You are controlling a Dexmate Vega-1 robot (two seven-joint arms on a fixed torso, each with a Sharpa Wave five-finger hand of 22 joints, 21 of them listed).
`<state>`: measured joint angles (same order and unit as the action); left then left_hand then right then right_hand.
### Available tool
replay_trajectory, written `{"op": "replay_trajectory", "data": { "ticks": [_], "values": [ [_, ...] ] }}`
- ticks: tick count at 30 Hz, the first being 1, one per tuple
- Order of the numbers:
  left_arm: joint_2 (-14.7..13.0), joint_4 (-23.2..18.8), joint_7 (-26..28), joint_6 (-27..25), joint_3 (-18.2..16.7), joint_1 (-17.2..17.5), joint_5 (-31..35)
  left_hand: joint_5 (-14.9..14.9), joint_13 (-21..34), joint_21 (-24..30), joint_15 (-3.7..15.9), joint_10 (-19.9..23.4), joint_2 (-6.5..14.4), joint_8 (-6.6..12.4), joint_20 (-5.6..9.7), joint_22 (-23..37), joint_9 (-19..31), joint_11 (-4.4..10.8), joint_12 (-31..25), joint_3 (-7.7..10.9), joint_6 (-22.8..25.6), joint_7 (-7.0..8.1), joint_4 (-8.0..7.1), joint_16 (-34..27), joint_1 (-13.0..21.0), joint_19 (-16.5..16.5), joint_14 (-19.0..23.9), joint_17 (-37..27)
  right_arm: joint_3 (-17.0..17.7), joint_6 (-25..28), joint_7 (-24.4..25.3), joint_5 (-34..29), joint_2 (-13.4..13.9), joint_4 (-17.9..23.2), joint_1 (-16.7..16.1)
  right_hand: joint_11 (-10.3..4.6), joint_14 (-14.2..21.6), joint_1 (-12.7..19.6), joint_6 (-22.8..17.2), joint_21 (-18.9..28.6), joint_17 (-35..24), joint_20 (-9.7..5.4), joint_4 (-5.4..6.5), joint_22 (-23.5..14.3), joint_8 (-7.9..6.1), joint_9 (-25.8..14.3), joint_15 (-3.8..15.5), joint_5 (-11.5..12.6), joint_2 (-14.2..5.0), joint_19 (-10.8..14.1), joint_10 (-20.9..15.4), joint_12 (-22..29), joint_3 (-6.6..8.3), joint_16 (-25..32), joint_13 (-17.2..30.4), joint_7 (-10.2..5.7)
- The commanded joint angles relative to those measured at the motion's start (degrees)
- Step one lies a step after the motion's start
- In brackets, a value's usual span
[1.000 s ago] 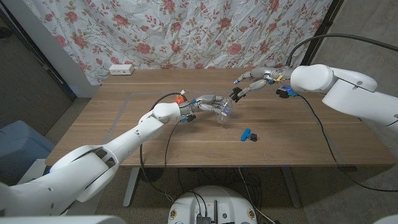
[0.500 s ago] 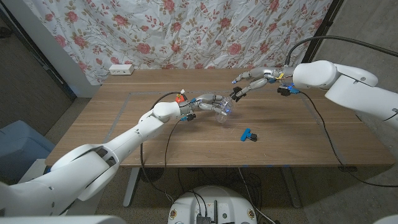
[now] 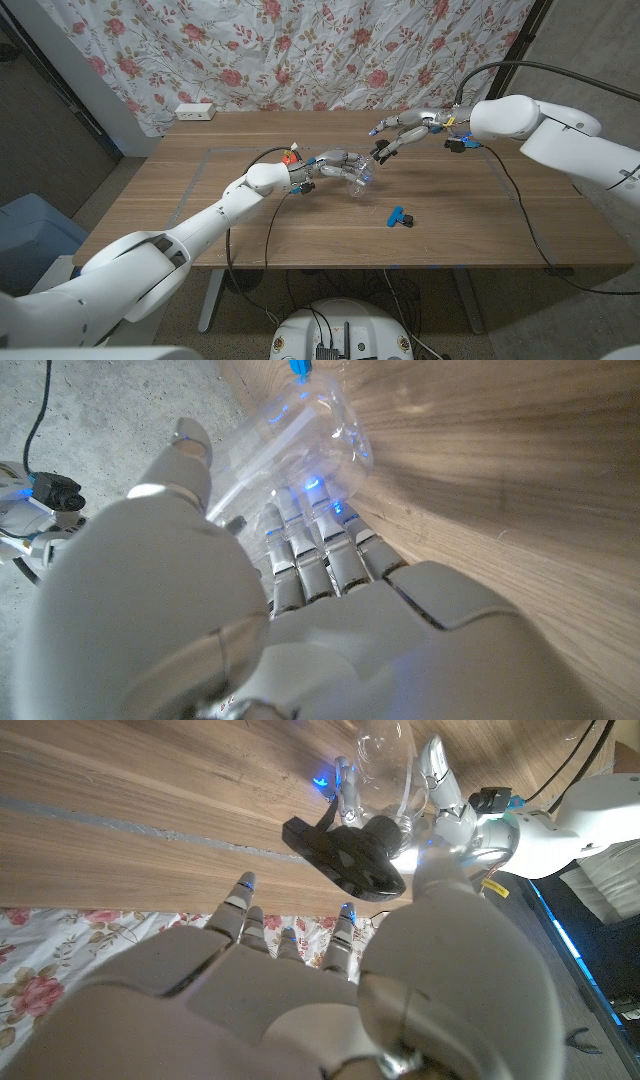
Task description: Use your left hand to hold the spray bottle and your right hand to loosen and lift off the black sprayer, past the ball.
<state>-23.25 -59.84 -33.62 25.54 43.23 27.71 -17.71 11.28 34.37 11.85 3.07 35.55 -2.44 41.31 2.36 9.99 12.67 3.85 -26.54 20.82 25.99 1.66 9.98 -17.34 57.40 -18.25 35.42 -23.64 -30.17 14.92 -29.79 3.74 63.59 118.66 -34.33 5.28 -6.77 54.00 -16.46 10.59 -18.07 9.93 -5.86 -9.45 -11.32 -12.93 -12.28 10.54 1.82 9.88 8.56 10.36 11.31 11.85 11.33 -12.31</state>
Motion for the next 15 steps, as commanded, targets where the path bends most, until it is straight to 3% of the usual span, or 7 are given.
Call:
{"op": "replay_trajectory", "data": {
  "ticks": [1,15],
  "values": [
    [-0.6,-1.3,0.4,-0.8,0.0,0.6,0.1,0.6,0.4,-0.1,7.98,5.2,8.1,7.57,2.87,0.2,0.3,5.01,-0.4,0.33,2.3,2.12,-0.55,0.3,-0.7,-0.3,0.6,-0.1,-0.5,-3.2,-0.7,-1.3,-1.2,-2.4,-0.4,-0.19,-0.6,0.6,-0.1,0.0,0.0,0.19,-0.76,-0.3,-0.56,-0.4,-0.09,0.4,0.88,-0.4,0.4,0.2,0.28,-0.1,0.3,-0.22],
    [-0.7,-1.7,0.5,-1.1,0.1,0.7,0.2,0.6,0.5,-0.1,8.05,5.0,8.3,7.52,2.76,0.2,0.2,5.23,-0.3,0.37,2.0,2.35,-0.54,0.4,-0.9,-0.3,0.6,-0.2,0.4,-4.3,1.3,-1.4,-1.5,-3.0,-2.5,-1.10,-0.3,2.2,-4.5,0.3,0.3,-0.47,-2.17,-0.3,-3.42,-1.4,0.38,0.8,0.16,0.0,-0.1,1.0,1.32,0.3,0.3,-0.19]
  ]
}}
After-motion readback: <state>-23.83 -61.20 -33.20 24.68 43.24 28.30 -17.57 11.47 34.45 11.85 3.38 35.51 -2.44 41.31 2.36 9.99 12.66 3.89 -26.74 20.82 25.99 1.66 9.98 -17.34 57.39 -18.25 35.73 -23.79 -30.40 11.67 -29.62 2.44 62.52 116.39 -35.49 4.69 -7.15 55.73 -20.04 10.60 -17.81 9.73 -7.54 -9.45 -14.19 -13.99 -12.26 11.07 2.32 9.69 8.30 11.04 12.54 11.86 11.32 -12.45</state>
